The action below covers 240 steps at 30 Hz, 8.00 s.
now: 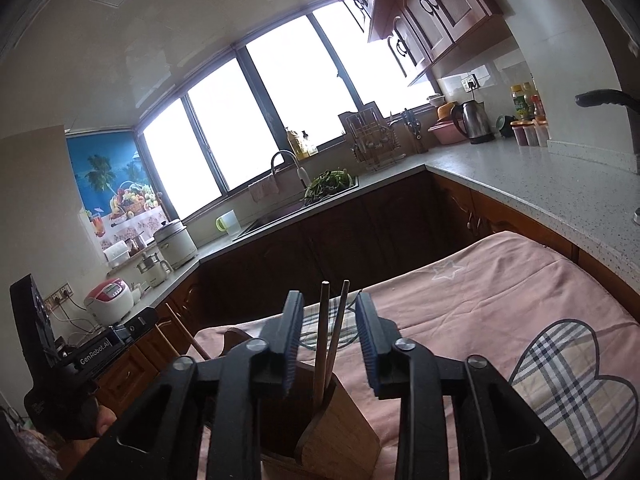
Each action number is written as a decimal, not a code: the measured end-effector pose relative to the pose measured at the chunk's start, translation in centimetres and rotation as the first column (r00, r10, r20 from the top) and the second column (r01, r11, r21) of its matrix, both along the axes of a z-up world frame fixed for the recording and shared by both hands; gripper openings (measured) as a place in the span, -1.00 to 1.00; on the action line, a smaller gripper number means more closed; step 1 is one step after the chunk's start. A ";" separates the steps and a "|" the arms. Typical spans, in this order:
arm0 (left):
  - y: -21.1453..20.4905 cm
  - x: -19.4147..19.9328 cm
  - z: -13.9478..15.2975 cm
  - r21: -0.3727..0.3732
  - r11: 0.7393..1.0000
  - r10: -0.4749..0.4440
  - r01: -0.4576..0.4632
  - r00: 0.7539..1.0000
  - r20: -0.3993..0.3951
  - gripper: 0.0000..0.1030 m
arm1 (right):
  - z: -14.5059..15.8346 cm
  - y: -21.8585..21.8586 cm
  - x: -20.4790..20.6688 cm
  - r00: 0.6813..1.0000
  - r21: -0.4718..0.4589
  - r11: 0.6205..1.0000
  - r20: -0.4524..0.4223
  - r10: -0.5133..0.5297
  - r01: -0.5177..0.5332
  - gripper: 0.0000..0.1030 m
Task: Organize utensils
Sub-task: 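Open the right tool releasing its chopstick into the caddy while the left tool releases its chopstick, then move both open tools back over the utensil pile, then close the left tool on a red-tipped wooden chopstick while the right tool grasps a silver fork, then lift the chopstick and fork and carry both over the wooden caddy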
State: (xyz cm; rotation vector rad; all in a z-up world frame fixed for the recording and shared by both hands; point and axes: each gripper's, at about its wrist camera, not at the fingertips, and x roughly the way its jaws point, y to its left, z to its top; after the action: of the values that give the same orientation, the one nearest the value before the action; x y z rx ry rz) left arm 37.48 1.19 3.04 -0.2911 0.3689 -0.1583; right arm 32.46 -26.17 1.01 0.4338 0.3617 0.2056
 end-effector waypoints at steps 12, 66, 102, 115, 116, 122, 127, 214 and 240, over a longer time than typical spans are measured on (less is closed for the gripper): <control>1.2 -3.2 0.6 -0.016 1.000 0.026 -0.026 1.000 0.010 0.72 | 0.9 -0.9 -2.1 1.000 0.032 0.999 0.013 0.004 -0.005 0.69; 1.9 -20.7 -8.7 -0.010 0.995 -0.095 0.098 0.937 -0.335 0.77 | -4.8 -1.4 -18.2 0.972 0.034 0.994 -0.207 0.109 -0.104 0.95; -4.8 -13.8 -15.2 0.081 0.931 -0.253 0.355 0.791 -0.557 -0.52 | -12.1 1.7 -11.5 0.869 0.002 0.977 -0.458 0.190 -0.212 -0.05; -4.4 -14.5 -15.4 0.151 0.906 -0.243 0.395 0.778 -0.579 -0.82 | -13.6 2.6 -9.8 0.844 -0.014 0.968 -0.494 0.210 -0.249 -0.38; -4.2 -14.5 -15.3 0.137 0.909 -0.248 0.394 0.774 -0.583 -0.82 | -13.6 2.7 -9.7 0.842 -0.018 0.967 -0.495 0.212 -0.254 -0.39; -4.7 -13.0 -15.2 0.126 0.914 -0.244 0.385 0.772 -0.587 -0.82 | -13.7 3.3 -9.2 0.836 -0.027 0.961 -0.501 0.226 -0.276 -0.42; -6.1 -11.6 -15.3 0.155 0.901 -0.242 0.406 0.764 -0.598 -0.81 | -13.7 3.4 -8.4 0.827 -0.032 0.955 -0.510 0.238 -0.295 -0.42; 2.3 -20.6 -0.7 0.000 0.975 -0.218 0.221 0.965 -0.148 -0.88 | 2.4 2.0 -17.0 0.987 -0.185 0.970 -0.054 0.152 -0.159 -0.93; 2.0 -8.8 5.9 -0.013 0.990 -0.138 0.139 0.990 0.041 -0.88 | 7.1 1.2 -6.9 0.986 -0.229 0.973 0.159 0.044 -0.007 -0.94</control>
State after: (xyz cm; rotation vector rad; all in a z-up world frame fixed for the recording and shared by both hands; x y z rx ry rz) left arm 28.72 3.20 8.94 -0.2773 0.3489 -0.3034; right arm 25.60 -24.92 8.08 0.1842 0.2268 0.2202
